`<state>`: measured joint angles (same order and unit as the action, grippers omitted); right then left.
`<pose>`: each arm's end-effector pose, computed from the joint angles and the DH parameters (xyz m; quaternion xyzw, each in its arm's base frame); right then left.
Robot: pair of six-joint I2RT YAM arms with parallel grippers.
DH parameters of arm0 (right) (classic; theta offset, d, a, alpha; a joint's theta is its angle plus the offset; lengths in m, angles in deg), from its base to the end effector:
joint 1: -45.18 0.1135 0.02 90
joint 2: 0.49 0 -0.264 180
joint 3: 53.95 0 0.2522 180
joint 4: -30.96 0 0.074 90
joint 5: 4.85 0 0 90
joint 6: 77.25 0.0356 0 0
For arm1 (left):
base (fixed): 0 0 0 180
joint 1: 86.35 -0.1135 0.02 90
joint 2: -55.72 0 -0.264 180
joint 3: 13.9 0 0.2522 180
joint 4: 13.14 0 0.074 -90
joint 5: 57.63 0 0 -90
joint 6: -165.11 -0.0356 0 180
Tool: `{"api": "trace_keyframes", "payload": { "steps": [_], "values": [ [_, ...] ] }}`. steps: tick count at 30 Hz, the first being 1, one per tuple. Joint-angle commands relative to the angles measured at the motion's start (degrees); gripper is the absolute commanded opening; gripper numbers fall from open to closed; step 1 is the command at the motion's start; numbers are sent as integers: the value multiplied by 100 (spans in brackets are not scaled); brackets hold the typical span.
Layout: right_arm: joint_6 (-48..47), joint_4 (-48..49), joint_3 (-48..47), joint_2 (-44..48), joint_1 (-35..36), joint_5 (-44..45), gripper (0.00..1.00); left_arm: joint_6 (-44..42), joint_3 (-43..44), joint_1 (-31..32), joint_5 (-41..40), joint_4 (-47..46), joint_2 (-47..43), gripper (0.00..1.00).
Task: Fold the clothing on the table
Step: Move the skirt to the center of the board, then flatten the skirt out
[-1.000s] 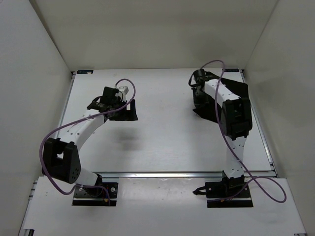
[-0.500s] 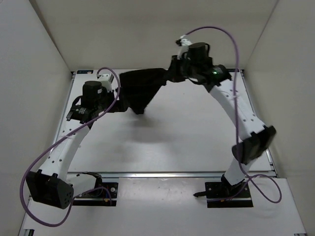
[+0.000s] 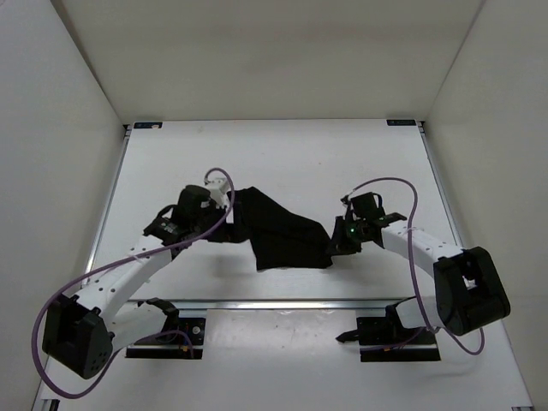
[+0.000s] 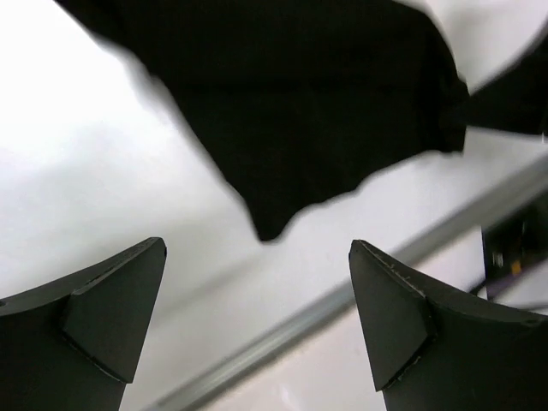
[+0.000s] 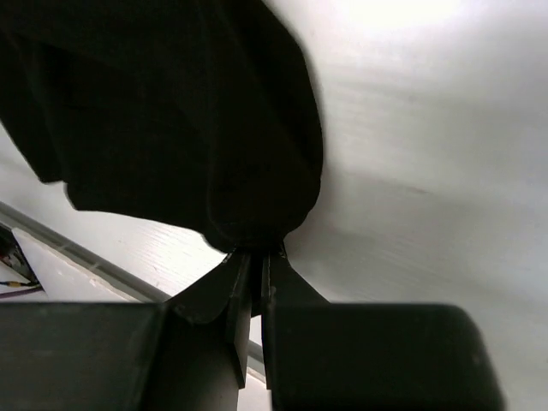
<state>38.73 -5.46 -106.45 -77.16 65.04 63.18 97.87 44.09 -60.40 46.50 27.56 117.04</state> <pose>0.2229 0.0947 0.1739 0.0024 0.9508 0.2668 0.1577 0.1968 -0.1054 0.2550 0.0734 0.9119 -0.2630 0.3063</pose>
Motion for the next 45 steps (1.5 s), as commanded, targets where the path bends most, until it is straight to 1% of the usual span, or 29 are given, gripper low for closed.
{"api": "trace_keyframes", "payload": {
  "steps": [1,3,8,10,11,13,16,18,20,22,23,26,27,30,31,33,34,35,37,38,41,45],
  "values": [
    [215,1034,112,328,193,-62,0,588,-300,454,231,-505,-68,99],
    [293,1079,226,310,63,-87,0,729,-476,682,178,-636,-33,98],
    [285,983,349,424,-289,45,0,826,-661,920,-33,-848,274,98],
    [224,947,393,564,-517,-17,0,896,-643,1130,-340,-822,406,99],
    [215,1025,455,617,-535,-35,1,966,-730,1209,-506,-935,503,98],
    [258,1079,543,688,-658,-123,0,1185,-906,1245,-543,-1128,652,93],
    [267,991,613,644,-562,-87,0,1493,-1170,1411,-622,-1542,820,88],
    [285,956,578,600,-474,-70,0,1590,-1276,1500,-762,-1840,995,87],
    [399,965,674,609,-369,-78,0,1739,-1372,1526,-737,-2077,1101,86],
    [469,1070,710,635,-342,-166,0,1871,-1434,1509,-657,-2324,1207,82],
    [513,1096,727,626,-316,-132,0,1942,-1478,1605,-666,-2429,1311,80],
    [531,1071,754,714,-254,-131,0,2064,-1557,1755,-894,-2614,1443,76],
    [566,1122,806,714,-246,-157,0,2161,-1627,1746,-903,-2754,1453,74],
    [610,1150,921,749,-263,-210,0,2232,-1724,1755,-973,-2896,1506,56],
    [654,1149,930,793,-237,-228,0,2250,-1777,1781,-991,-2922,1567,53],
    [672,1167,1008,872,-219,-246,0,2241,-1794,1782,-983,-3010,1611,35],
    [646,1184,1009,925,-210,-228,0,2276,-1777,1764,-939,-3019,1646,30],
    [619,1167,1000,977,-219,-193,0,2268,-1742,1720,-851,-3019,1725,13],
    [575,1097,992,1013,-228,-202,0,2224,-1576,1685,-842,-2836,1804,4],
    [584,1036,983,1004,-228,-193,0,2145,-1514,1685,-877,-2695,1805,0],
    [304,790,738,1057,-368,-193,0,1846,-1146,1562,-1017,-2134,1586,0],
    [-13,473,341,1215,-500,-201,0,1372,-785,1088,-1070,-1596,1023,0]
  ]
}}
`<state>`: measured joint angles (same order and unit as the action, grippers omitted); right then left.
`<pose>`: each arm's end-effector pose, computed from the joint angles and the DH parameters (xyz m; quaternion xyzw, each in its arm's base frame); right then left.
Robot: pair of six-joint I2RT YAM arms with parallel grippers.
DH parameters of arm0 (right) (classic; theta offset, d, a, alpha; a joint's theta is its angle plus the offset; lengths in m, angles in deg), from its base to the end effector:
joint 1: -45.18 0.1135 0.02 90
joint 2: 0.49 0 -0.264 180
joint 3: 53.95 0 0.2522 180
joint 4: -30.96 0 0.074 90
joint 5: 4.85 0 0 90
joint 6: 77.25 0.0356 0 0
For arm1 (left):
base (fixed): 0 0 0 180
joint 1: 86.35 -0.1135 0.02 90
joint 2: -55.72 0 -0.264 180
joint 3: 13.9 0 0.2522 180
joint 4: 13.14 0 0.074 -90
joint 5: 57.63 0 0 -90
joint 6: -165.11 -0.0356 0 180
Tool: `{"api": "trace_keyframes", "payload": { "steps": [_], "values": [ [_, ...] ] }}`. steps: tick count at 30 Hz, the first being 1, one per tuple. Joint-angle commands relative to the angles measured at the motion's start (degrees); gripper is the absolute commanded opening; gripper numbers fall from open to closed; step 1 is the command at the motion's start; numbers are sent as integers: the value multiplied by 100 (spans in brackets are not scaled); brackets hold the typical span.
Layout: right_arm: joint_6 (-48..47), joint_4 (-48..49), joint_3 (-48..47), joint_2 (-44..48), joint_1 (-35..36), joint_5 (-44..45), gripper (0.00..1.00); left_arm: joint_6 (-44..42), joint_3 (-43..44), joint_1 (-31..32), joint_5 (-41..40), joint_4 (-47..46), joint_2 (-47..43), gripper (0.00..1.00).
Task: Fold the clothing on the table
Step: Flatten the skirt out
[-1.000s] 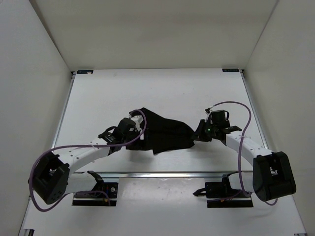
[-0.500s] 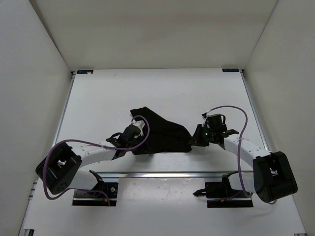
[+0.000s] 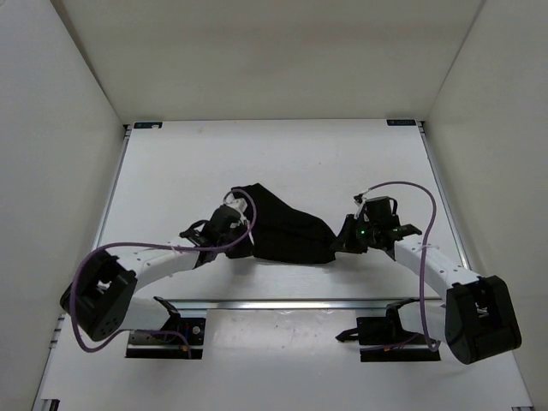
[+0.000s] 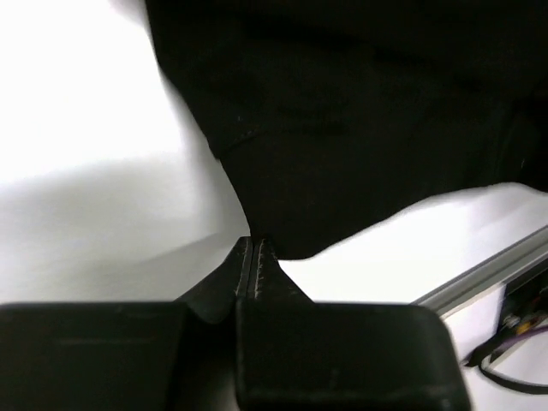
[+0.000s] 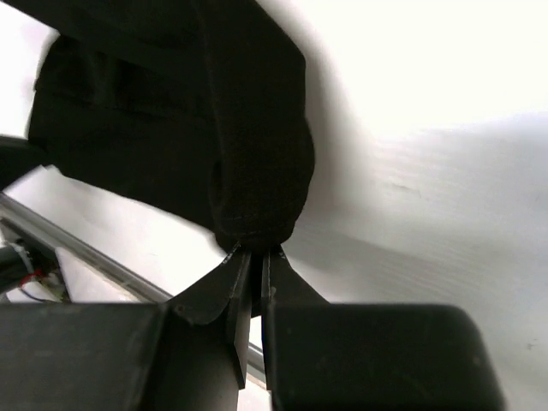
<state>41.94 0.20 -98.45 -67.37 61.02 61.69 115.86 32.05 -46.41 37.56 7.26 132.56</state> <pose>0.2015 0.0719 0.1749 0.0441 0.9301 0.2967 0.2121 0.1856 -0.1596 0.1557 0.0083 0.9426 -0.2469 0.2247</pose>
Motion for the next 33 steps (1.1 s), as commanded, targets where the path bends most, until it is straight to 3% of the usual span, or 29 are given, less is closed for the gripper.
{"api": "trace_keyframes", "payload": {
  "steps": [1,5,8,12,16,18,20,23,24,26,28,33],
  "values": [
    [-405,-94,-590,332,-194,-201,0,-602,542,-494,-176,574,-712,0],
    [-598,108,-1308,132,-458,-913,0,-1208,1585,-1215,122,865,-724,0],
    [-870,-32,-2886,-369,-529,-1257,0,-1709,3042,-1384,167,1269,-302,0],
    [-1337,-392,-5314,-1134,-414,-924,0,-2220,5074,-1305,-342,1736,129,0],
    [-916,-112,-5943,-1363,-817,-1238,0,-2274,5729,-1489,-492,1544,43,0],
    [-713,11,-5577,-1101,-906,-986,1,-2457,5624,-1376,-710,1455,-106,0],
    [-722,-154,-5486,-864,-1021,-1325,0,-2493,5474,-1253,-1019,1630,-379,0],
    [-408,299,-4452,-92,-958,-293,0,-2389,4930,-1278,-1134,1560,-800,0],
    [221,528,-3858,76,-1429,-1178,0,-2283,4859,-1374,-1030,1630,-854,0],
    [1436,1921,-2513,427,-1931,-2262,0,-2238,4815,-1349,-1055,1850,-1029,0],
    [1336,1771,-2166,806,-1830,-2032,0,-2247,4684,-1148,-1292,1868,-1188,0],
    [975,628,-2401,1437,-1619,-1794,0,-2150,4666,-832,-1432,2351,-1495,0]
  ]
}}
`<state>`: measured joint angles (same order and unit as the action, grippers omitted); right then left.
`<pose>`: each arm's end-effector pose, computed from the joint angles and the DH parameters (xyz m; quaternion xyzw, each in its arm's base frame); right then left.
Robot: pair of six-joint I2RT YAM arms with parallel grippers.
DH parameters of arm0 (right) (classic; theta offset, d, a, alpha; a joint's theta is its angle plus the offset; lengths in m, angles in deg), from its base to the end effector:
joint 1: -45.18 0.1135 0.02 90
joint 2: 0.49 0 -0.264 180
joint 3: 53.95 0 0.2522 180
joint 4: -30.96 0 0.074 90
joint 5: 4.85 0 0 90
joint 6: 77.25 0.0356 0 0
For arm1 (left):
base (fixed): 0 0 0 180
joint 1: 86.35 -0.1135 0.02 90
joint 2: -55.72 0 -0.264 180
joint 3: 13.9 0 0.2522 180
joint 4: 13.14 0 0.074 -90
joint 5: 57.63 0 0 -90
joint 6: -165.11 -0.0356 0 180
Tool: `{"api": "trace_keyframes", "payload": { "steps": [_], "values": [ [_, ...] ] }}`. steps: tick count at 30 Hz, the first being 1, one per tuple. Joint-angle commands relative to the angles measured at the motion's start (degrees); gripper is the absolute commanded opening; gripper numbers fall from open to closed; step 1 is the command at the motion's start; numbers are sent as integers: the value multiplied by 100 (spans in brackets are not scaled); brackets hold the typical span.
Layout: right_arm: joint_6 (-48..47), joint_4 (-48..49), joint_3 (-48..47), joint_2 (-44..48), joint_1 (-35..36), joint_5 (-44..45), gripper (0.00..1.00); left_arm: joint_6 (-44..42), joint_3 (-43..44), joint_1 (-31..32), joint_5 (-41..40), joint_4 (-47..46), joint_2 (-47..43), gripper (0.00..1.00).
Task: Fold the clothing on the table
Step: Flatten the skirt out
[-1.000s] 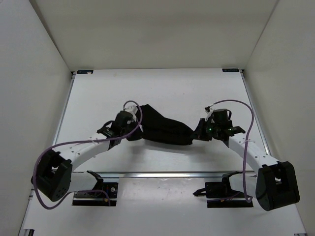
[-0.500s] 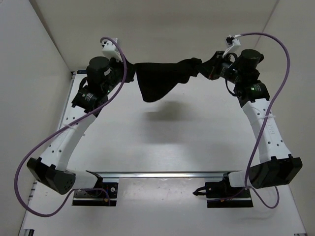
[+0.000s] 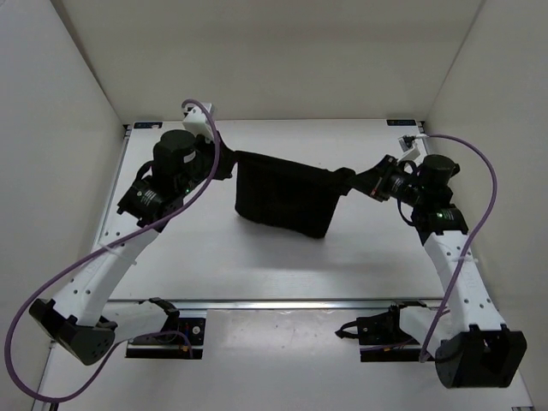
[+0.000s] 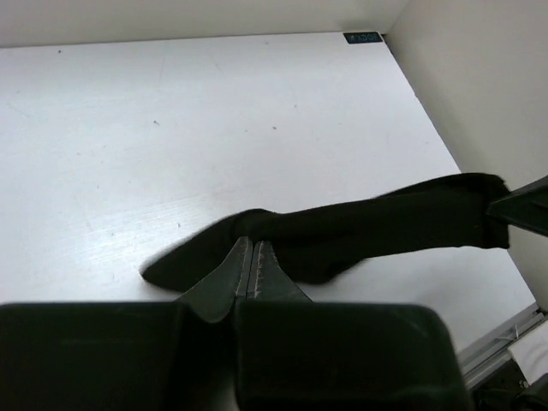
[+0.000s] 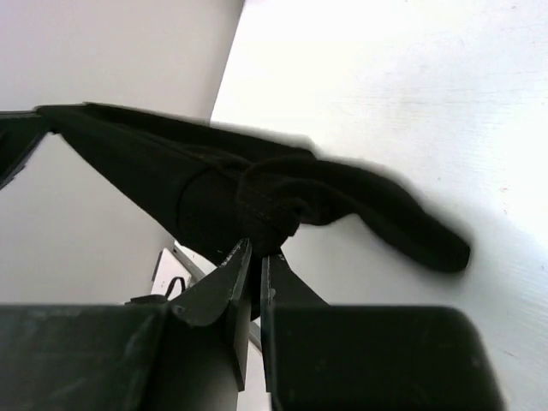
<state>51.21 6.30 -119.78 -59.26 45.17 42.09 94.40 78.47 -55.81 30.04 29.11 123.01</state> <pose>0.2287 0.0243 0.3400 0.0427 0.7802 0.4605 0.4212 0.2171 -0.1264 0.4316 0.0669 0.8019 -0.2352 0.5452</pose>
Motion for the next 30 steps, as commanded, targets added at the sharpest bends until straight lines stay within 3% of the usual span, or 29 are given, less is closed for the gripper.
{"api": "trace_keyframes", "payload": {
  "steps": [1,7,12,15,19,24,25,26,27,28,29,30],
  "values": [
    [48,0,-225,890,105,211,0,92,-64,240,-664,218,-646,0],
    [364,-614,-127,1823,457,658,0,391,-329,268,-260,684,-1428,0],
    [408,-582,442,1632,467,818,0,383,-811,-110,-295,799,-1413,0],
    [356,-168,812,1035,493,895,0,392,-1381,-312,-23,388,-1018,0],
    [110,305,612,-195,634,1354,0,391,-1936,-680,135,-526,-96,0],
    [-277,887,-469,-2416,423,1064,2,251,-1332,-892,-21,-1099,1566,0],
    [-477,879,-966,-2882,423,907,10,173,-1026,-910,-83,-1126,1986,4],
    [-593,992,-1389,-3121,414,827,25,111,-675,-945,-162,-1196,2382,8],
    [-637,993,-1558,-3559,397,705,32,93,-506,-997,-171,-1188,2577,19],
    [-707,967,-2004,-3903,379,538,45,84,-113,-1050,-172,-1205,2936,44],
    [-734,984,-2339,-4036,362,476,56,75,274,-1146,-76,-1240,3261,61],
    [-726,906,-2508,-4334,327,431,65,66,443,-1191,-57,-1232,3552,89]
  ]
}}
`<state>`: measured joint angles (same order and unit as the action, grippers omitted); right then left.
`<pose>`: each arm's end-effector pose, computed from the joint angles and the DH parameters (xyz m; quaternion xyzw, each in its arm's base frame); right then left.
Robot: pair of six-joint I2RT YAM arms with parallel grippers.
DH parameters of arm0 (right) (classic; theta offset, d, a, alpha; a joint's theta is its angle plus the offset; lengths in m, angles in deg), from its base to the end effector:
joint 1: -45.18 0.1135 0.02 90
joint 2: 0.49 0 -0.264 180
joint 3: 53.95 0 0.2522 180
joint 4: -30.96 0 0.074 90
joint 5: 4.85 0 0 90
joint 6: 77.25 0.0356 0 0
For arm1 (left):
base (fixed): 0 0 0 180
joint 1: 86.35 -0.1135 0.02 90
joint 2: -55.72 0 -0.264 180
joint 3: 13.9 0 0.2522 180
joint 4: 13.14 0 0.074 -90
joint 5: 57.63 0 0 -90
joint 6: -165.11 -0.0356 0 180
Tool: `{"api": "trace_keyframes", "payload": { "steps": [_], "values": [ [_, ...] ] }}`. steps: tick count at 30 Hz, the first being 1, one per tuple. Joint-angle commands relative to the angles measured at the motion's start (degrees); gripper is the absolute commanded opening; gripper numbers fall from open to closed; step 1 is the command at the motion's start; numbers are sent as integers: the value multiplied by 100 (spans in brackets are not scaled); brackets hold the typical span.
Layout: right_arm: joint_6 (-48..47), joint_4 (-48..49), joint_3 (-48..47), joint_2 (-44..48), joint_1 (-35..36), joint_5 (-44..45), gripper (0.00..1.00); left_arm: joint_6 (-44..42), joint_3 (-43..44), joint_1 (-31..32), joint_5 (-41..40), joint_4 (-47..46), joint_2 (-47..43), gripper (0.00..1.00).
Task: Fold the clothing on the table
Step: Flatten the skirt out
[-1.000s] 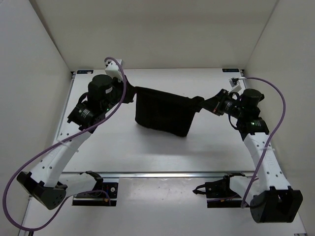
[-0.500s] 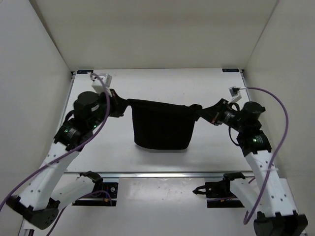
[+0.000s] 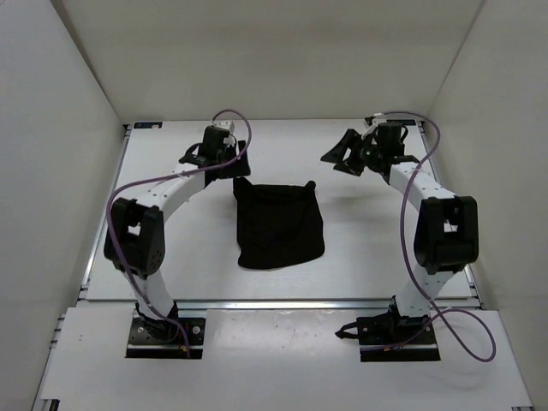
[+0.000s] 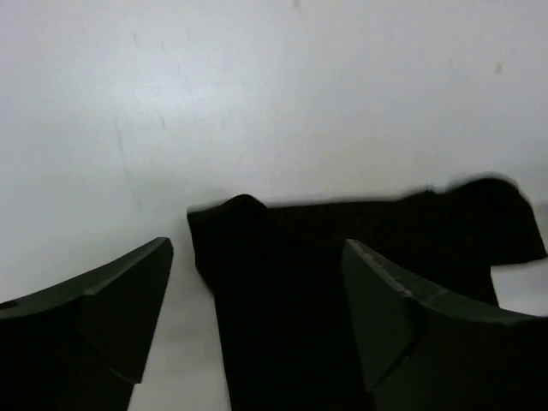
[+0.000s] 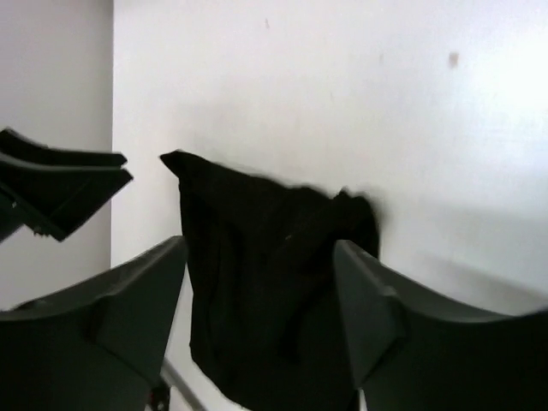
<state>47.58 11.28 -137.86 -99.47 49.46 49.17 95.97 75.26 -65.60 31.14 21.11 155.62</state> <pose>0.3866 0.0499 0.2501 0.0839 0.8506 0.4055 0.3240 0.3656 -0.1377 0.2491 -0.0050 0.9238 -0.1267 0.3613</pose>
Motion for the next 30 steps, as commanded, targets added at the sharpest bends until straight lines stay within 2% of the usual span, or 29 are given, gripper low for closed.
{"api": "trace_keyframes", "payload": {
  "steps": [1,3,5,7,10,13,17,21,27,30],
  "values": [
    [-406,459,-989,-463,-102,-286,69,-82,1105,-256,-210,-423,398,98],
    [-564,390,-1237,-648,-172,-243,76,-144,1599,-282,-280,-345,775,99],
    [-950,223,-1465,-876,-190,-207,76,-188,1995,-282,-316,-222,908,98],
    [-1222,-181,-1519,-974,-181,-120,74,-205,1962,-282,-360,-212,900,99],
    [-1767,-279,-1265,-992,-111,-189,71,-214,1286,-238,-246,-413,690,99],
    [-2164,-191,-773,-904,-6,-206,74,-240,329,-203,-132,-844,347,99],
    [-2341,-7,-684,-1070,143,-435,73,-109,-33,-265,88,-880,311,98],
    [-2515,-164,-1350,-1649,345,-366,74,40,-253,-361,255,-1073,451,96],
    [-3210,-1087,-2732,-2555,750,267,72,155,-34,-502,378,-1153,917,92],
    [-3175,-1131,-3004,-2880,785,215,64,128,28,-563,536,-1205,1075,89]
  ]
}}
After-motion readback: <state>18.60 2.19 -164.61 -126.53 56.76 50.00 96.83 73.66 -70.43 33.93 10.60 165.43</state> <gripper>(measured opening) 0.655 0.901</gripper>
